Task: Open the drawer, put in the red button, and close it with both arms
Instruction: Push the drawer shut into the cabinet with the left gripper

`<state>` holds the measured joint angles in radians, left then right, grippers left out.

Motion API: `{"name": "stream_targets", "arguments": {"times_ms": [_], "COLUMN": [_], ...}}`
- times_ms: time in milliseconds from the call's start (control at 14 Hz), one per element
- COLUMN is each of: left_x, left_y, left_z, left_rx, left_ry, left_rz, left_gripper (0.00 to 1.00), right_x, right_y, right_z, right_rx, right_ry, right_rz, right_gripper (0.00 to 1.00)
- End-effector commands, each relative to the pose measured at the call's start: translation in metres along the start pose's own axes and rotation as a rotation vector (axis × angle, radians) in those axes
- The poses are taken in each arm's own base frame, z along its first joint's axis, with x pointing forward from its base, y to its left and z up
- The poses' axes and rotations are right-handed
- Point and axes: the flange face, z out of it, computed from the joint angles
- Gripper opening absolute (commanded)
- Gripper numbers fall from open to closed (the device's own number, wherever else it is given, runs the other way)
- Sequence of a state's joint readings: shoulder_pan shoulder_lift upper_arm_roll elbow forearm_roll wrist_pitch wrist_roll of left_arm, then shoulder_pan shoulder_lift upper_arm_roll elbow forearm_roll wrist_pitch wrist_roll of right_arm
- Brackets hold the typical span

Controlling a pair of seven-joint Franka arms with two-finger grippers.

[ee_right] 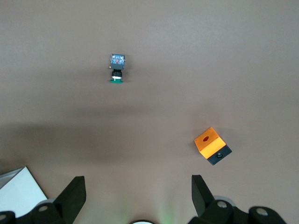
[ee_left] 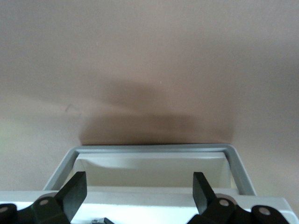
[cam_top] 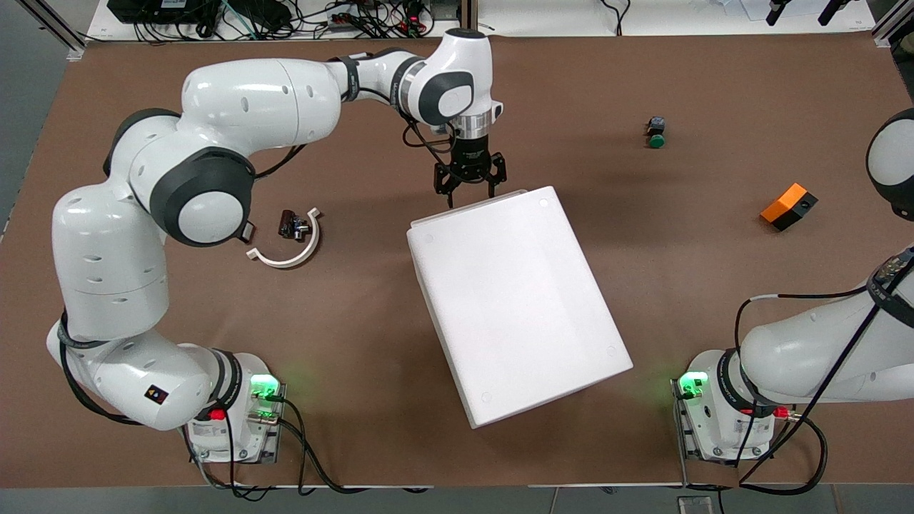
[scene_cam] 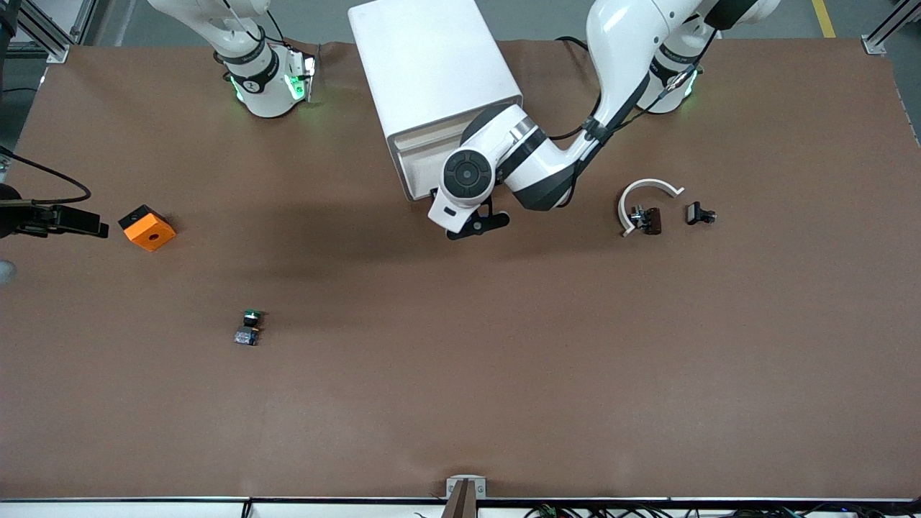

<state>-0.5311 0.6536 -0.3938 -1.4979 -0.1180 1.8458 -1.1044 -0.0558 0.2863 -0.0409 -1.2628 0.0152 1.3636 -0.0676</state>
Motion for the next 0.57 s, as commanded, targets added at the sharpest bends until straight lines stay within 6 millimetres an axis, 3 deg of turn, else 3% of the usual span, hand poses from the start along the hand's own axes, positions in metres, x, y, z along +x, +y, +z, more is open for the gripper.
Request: {"name": "stream_targets", "arguments": {"times_ms": [0, 214, 498], "left_x": [-0.015, -0.022, -0.032], "left_y": [-0.002, 0.000, 0.005], "left_z": [0.005, 0.011, 0.015], "left_rx": [0.013, 0.002, -0.011], "left_ry": [-0.025, -0.076, -0.127], "left_rz": [-0.022, -0.045, -0.067], "left_gripper": [1.00, 1.00, 1.00], "right_x": [-0.012, -0.028, -0.037], "right_y": [0.019, 0.015, 0.019], "right_z": [-0.027, -0.032, -0.048], "right_rx": [0.021, 0.024, 0.028], "right_ry": [0.023, -0.044, 0.001], "right_rz": [0.026, 0.033, 0.026], "right_gripper": [1.00, 1.00, 1.00]}}
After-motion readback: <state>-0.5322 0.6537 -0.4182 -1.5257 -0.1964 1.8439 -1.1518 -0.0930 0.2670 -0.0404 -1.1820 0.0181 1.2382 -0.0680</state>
